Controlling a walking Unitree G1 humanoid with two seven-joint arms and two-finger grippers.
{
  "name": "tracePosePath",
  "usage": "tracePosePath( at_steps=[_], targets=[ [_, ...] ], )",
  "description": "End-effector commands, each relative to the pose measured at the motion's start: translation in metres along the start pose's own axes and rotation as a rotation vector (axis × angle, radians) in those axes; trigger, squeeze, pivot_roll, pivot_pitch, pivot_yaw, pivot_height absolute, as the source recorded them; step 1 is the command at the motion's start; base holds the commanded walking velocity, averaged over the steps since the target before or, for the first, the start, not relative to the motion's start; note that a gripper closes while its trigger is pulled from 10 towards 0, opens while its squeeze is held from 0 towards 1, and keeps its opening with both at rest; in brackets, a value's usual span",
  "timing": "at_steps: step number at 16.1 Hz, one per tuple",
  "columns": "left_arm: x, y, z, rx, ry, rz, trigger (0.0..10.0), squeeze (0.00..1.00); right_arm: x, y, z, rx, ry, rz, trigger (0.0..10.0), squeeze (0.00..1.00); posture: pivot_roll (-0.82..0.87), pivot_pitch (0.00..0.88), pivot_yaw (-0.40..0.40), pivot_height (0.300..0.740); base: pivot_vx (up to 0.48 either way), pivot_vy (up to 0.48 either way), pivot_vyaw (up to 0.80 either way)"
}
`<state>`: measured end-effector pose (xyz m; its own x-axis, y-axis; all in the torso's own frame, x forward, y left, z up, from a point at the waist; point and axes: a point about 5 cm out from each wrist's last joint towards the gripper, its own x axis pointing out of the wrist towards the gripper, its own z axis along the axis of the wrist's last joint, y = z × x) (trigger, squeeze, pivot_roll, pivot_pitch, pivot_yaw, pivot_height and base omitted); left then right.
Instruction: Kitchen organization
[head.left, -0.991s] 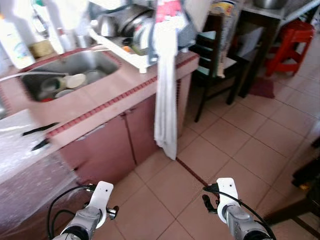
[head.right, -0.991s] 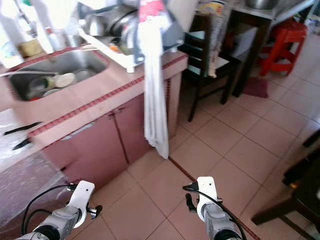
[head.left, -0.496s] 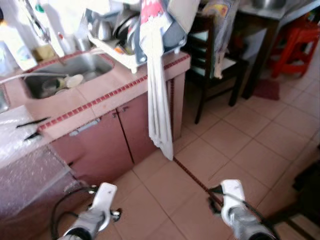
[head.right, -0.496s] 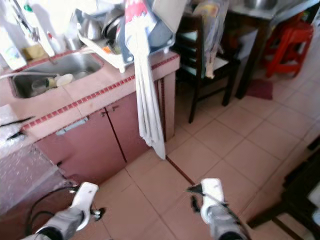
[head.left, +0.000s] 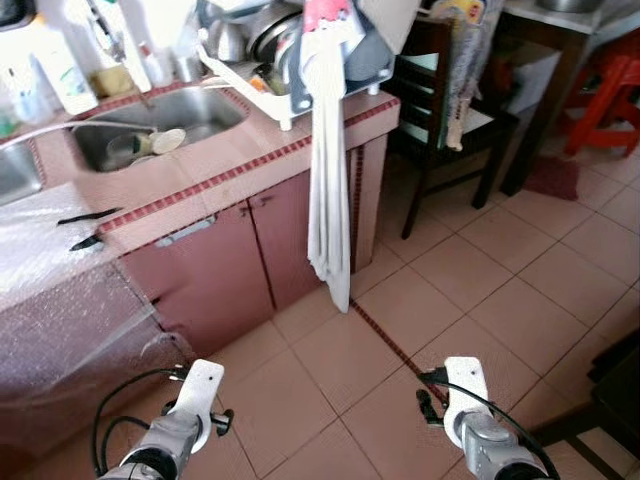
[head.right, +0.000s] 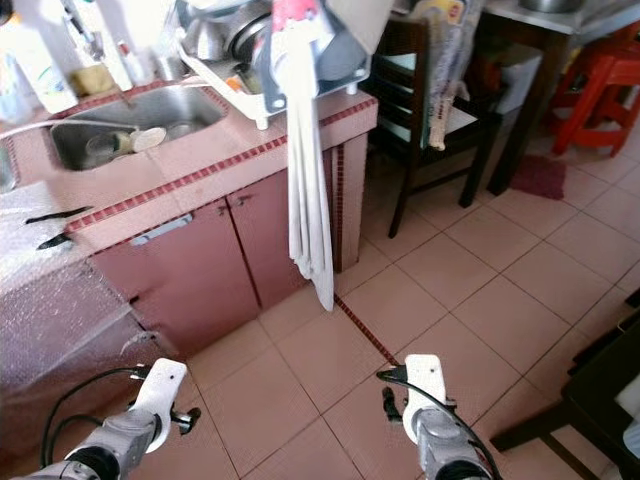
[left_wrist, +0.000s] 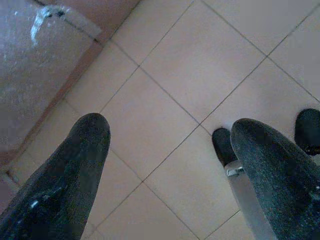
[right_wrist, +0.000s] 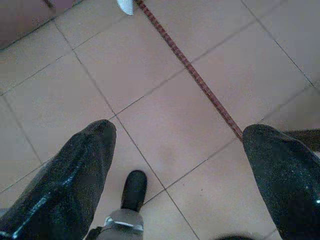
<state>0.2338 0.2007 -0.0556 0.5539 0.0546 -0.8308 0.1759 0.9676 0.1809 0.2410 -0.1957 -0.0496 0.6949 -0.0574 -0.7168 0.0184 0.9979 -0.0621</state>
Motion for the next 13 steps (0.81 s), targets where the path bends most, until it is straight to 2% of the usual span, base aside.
tracePosePath(
  at_steps=[1,2,4,6,9,11,13],
  targets=[
    [0.000,0.004,-0.006,-0.035,0.025,0.016,10.0,0.00,0.000,-0.001,0.000,0.007,0.003,-0.002,10.0,0.00,-0.11,0.032,0.065,0.740,0.000,0.000,0.00],
    [0.000,0.002,-0.008,-0.099,0.034,0.007,10.0,0.00,0.000,-0.003,0.004,0.030,-0.010,-0.002,10.0,0.00,-0.11,0.030,0.062,0.740,0.000,0.000,0.00],
    [0.000,0.002,-0.008,-0.143,0.022,0.009,10.0,0.00,0.001,-0.007,0.014,0.078,-0.040,-0.004,10.0,0.00,-0.09,0.023,0.047,0.740,0.000,0.000,0.00],
    [0.000,0.004,-0.005,-0.148,0.013,0.017,10.0,0.00,0.003,-0.008,0.023,0.093,-0.058,-0.007,10.0,0.00,-0.07,0.015,0.035,0.740,0.000,0.000,0.00],
    [-0.001,0.005,-0.005,-0.150,0.006,0.022,10.0,0.00,0.004,0.001,0.029,0.082,-0.064,0.011,10.0,0.00,-0.05,0.013,0.034,0.740,0.000,0.000,0.00],
    [-0.001,0.008,-0.011,-0.119,0.025,0.032,10.0,0.00,0.004,0.010,0.023,0.040,-0.050,0.032,10.0,0.00,-0.05,0.017,0.040,0.740,0.000,0.000,0.00],
    [-0.002,0.009,-0.015,-0.124,0.036,0.038,10.0,0.00,0.003,0.011,0.014,0.044,-0.032,0.035,10.0,0.00,-0.06,0.025,0.046,0.740,0.000,0.000,0.00]
  ],
)
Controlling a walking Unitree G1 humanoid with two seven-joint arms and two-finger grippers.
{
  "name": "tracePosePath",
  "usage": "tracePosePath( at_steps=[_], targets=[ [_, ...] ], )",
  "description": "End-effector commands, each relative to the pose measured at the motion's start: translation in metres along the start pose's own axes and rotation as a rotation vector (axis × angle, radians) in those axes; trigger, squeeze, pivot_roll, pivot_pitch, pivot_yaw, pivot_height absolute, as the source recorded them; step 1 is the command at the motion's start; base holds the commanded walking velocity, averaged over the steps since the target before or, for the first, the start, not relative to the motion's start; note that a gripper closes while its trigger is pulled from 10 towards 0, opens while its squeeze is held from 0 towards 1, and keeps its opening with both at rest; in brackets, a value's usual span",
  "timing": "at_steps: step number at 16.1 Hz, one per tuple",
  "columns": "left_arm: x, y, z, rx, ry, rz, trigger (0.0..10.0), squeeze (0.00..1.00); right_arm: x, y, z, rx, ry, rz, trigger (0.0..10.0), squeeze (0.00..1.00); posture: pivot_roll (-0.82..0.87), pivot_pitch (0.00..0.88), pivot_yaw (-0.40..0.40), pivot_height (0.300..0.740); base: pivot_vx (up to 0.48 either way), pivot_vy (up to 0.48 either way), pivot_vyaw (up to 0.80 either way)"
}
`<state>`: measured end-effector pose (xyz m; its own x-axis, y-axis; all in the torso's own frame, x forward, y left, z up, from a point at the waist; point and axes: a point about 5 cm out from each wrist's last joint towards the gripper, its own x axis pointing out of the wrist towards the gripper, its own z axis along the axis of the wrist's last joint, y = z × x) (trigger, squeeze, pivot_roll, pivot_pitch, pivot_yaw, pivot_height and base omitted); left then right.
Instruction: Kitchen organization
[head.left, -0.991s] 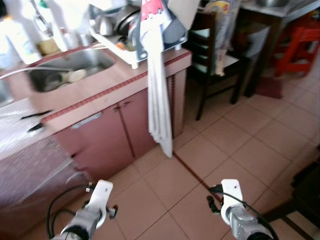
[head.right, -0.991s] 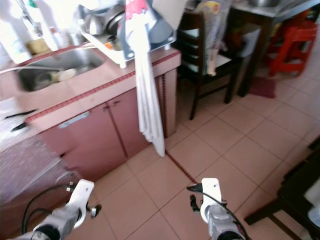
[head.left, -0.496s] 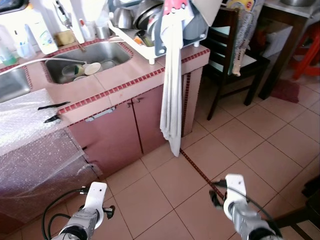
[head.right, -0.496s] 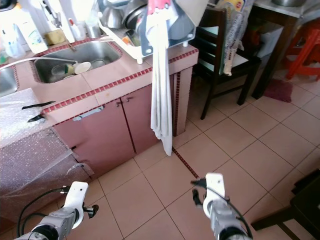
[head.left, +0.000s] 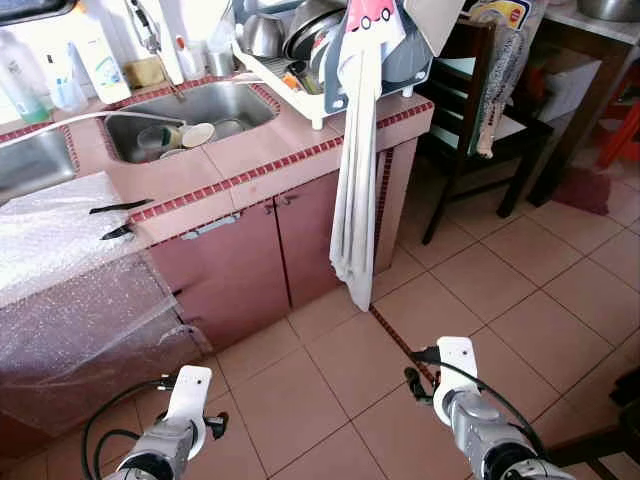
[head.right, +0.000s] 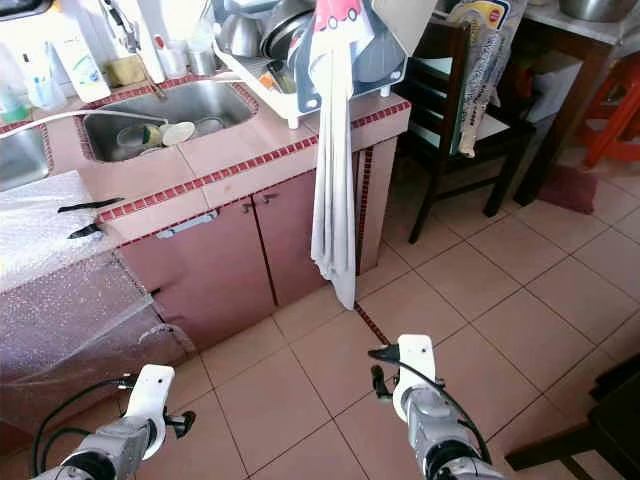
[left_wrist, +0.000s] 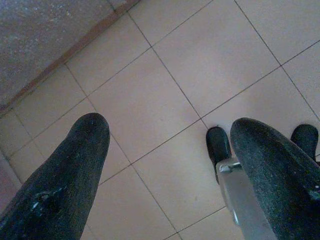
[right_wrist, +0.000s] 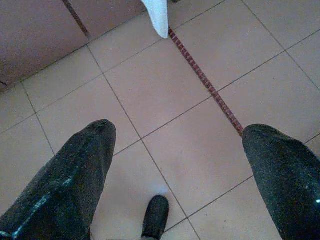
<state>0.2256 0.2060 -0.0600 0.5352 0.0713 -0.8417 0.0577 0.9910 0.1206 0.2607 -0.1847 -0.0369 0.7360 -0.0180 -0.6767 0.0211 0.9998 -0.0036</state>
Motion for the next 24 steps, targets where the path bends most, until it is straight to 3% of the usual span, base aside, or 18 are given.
tracePosePath(
  at_steps=[1,5,14,24],
  targets=[
    [-0.001,0.007,-0.005,0.012,0.014,0.028,10.0,0.00,-0.003,-0.001,-0.015,-0.001,0.040,-0.007,10.0,0.00,-0.06,0.028,0.049,0.740,0.000,0.000,0.00],
    [-0.001,0.005,-0.016,0.012,0.042,0.020,10.0,0.00,-0.007,-0.010,-0.031,0.022,0.080,-0.034,10.0,0.00,-0.07,0.035,0.052,0.740,0.000,0.000,0.00],
    [-0.002,0.004,-0.025,-0.036,0.058,0.022,10.0,0.00,-0.007,-0.010,-0.029,-0.025,0.080,-0.027,10.0,0.00,-0.07,0.031,0.037,0.740,0.000,0.000,0.00],
    [-0.002,0.005,-0.022,0.023,0.044,0.019,10.0,0.00,-0.009,-0.011,-0.035,-0.036,0.090,-0.029,10.0,0.00,-0.08,0.034,0.047,0.740,0.000,0.277,0.00]
  ],
)
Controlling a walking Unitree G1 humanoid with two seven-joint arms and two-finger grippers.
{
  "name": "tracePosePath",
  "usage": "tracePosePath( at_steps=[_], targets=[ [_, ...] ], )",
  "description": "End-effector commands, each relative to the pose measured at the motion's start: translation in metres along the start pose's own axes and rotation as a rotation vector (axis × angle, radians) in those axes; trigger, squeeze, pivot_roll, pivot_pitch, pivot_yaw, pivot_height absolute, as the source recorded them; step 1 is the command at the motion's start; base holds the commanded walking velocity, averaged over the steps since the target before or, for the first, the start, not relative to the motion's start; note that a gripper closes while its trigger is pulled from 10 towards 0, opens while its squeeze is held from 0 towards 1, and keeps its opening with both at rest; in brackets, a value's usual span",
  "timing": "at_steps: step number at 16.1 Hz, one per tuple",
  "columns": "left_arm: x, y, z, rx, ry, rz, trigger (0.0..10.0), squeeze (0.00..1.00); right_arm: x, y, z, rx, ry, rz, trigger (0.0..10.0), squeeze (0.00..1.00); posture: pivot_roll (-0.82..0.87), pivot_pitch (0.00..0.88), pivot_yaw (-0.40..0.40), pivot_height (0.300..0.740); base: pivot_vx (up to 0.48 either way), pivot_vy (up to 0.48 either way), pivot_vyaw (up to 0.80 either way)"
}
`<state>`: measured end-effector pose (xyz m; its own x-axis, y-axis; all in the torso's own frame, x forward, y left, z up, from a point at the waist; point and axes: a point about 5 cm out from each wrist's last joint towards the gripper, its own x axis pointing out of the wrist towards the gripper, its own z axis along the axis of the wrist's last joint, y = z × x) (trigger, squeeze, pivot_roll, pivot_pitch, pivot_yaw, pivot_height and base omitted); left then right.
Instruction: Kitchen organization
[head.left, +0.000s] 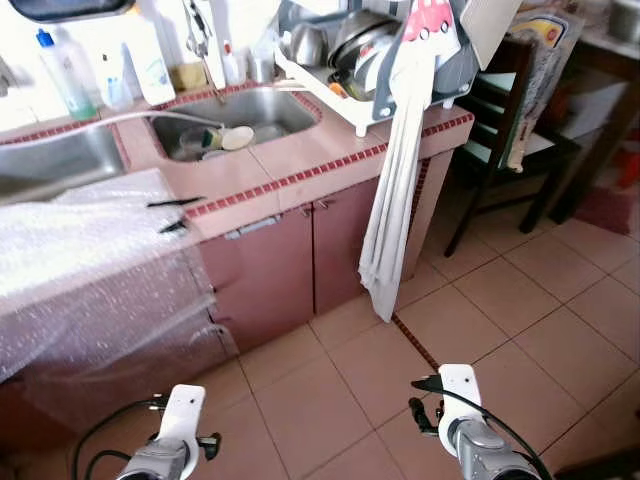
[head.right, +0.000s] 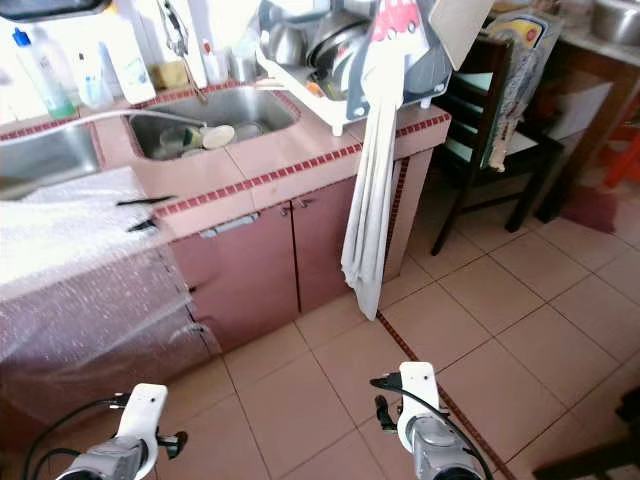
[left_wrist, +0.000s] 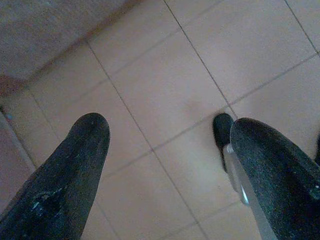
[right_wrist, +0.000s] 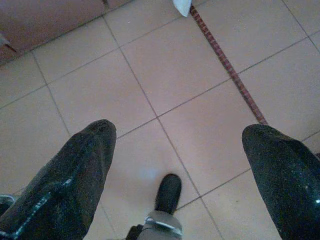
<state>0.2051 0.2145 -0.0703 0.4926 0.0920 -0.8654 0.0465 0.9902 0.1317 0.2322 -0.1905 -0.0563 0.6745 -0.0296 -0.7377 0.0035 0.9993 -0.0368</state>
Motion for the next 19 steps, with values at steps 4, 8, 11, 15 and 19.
tracePosePath(
  at_steps=[4,8,11,15,19],
  targets=[
    [0.0001,-0.0011,0.0050,0.046,-0.017,-0.005,10.0,0.00,-0.0008,-0.0047,-0.0021,0.002,0.003,-0.020,10.0,0.00,-0.08,0.034,0.051,0.740,0.000,0.000,0.00],
    [0.0002,-0.0026,0.0088,0.063,-0.028,-0.011,10.0,0.00,-0.0009,-0.0045,-0.0025,-0.002,0.004,-0.020,10.0,0.00,-0.08,0.031,0.054,0.740,0.000,0.000,0.00],
    [0.0003,-0.0022,0.0088,0.054,-0.021,0.000,10.0,0.00,-0.0008,-0.0044,-0.0019,-0.006,0.001,-0.019,10.0,0.00,-0.08,0.033,0.054,0.740,0.000,0.000,0.00],
    [0.0004,-0.0035,0.0079,0.036,-0.016,-0.006,10.0,0.00,-0.0001,-0.0056,0.0031,-0.017,-0.009,-0.016,10.0,0.00,-0.09,0.027,0.045,0.740,0.000,0.000,0.00],
    [0.0006,-0.0061,0.0085,0.035,-0.020,-0.015,10.0,0.00,-0.0002,-0.0074,0.0035,-0.028,-0.010,-0.015,10.0,0.00,-0.10,0.021,0.039,0.740,0.000,0.000,0.00]
  ],
)
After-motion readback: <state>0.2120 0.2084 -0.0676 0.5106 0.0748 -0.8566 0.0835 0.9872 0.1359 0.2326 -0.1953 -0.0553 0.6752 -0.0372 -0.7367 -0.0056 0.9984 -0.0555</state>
